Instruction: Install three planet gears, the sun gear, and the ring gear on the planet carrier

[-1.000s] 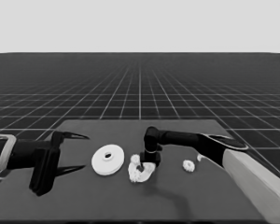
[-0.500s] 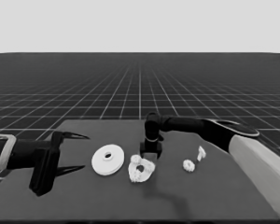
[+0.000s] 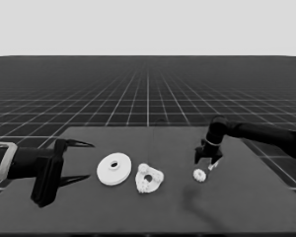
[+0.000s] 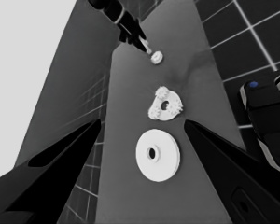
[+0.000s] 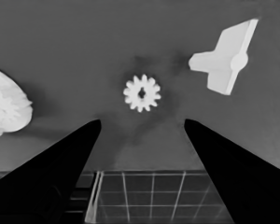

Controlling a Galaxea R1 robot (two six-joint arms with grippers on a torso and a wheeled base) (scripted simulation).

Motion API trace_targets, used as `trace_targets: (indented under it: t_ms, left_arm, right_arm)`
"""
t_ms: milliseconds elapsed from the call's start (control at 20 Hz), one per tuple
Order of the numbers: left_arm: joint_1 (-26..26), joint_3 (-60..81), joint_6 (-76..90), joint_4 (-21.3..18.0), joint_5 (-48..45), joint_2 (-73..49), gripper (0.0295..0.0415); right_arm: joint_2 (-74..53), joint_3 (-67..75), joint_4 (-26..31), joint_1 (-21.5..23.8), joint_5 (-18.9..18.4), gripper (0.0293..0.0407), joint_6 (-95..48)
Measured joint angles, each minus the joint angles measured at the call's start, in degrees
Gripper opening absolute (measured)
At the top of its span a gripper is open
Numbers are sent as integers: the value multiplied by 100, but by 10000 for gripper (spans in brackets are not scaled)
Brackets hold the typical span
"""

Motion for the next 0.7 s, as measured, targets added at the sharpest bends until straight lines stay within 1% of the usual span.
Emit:
trace_targets:
  t_ms: [50,100,150,250,500,600,650,700]
  left_arm:
    - [0,0,0,0,0,0,385]
    - [0,0,0,0,0,0,385]
    - [0,0,0,0,0,0,385]
    - [0,0,0,0,0,0,385]
    - [0,0,0,0,0,0,385]
    - [0,0,0,0,0,0,385]
    - [0,0,0,0,0,0,385]
    - [0,0,0,0,0,0,385]
  right_arm:
    - [82,-196,-381,-434,286,385,-80]
    - [163,-380,-592,-747,468,385,-148]
    - [226,-521,-705,-916,581,385,-201]
    - [293,-670,-802,-1058,691,385,-257]
    - [326,-745,-848,-1119,746,385,-285]
    - [327,-748,-850,-1122,749,314,-286]
    - [327,-749,-851,-1120,750,309,-286]
    - [328,-749,-851,-1120,750,309,-286]
